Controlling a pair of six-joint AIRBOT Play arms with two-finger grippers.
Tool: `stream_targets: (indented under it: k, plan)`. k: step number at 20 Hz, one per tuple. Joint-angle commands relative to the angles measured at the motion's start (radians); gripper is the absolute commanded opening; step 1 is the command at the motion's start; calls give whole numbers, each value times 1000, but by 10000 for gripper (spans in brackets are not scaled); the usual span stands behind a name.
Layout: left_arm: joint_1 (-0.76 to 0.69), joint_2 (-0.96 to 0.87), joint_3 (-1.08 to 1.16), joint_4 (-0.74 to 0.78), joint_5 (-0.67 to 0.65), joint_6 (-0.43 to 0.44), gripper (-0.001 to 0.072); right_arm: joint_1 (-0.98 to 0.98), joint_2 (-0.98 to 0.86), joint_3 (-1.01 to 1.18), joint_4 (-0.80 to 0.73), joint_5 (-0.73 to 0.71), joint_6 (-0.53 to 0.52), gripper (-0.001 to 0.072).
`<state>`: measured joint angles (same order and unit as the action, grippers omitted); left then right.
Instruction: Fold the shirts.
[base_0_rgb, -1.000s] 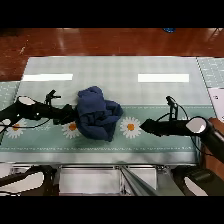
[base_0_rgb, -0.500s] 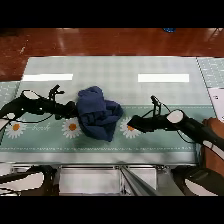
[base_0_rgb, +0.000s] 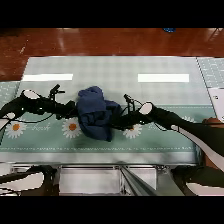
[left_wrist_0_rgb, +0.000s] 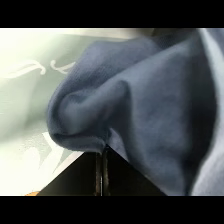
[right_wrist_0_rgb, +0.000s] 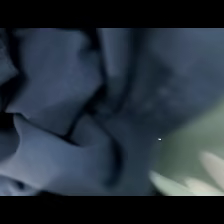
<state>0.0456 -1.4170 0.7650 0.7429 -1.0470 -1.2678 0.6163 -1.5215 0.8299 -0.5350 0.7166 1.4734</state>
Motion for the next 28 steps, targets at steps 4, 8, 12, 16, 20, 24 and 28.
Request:
stream_targets:
  k: [4, 8, 12, 16, 20, 24, 28]
  plan:
    - [18, 7, 19, -3, -22, 2, 16, 40, -11, 95, -17, 24, -61, 25]
    - [118, 123, 175, -152, -92, 71, 15, -93, 192, 237, -240, 120, -11, 23]
    - [220, 296, 441, -402, -90, 71, 15, -287, 394, 552, -442, 242, 87, 23]
    - [304, 467, 743, -405, -53, 71, 15, -381, 510, 921, -629, 474, 92, 23]
    - [458, 575, 997, -350, -55, 50, 15, -404, 611, 1198, -812, 602, 92, 23]
    - [480, 708, 1086, 16, -53, -57, 15, -404, 777, 1232, -1022, 628, 161, 24]
    - [226, 872, 1086, 501, -68, -142, 14, -404, 898, 1232, -1127, 764, 210, 24]
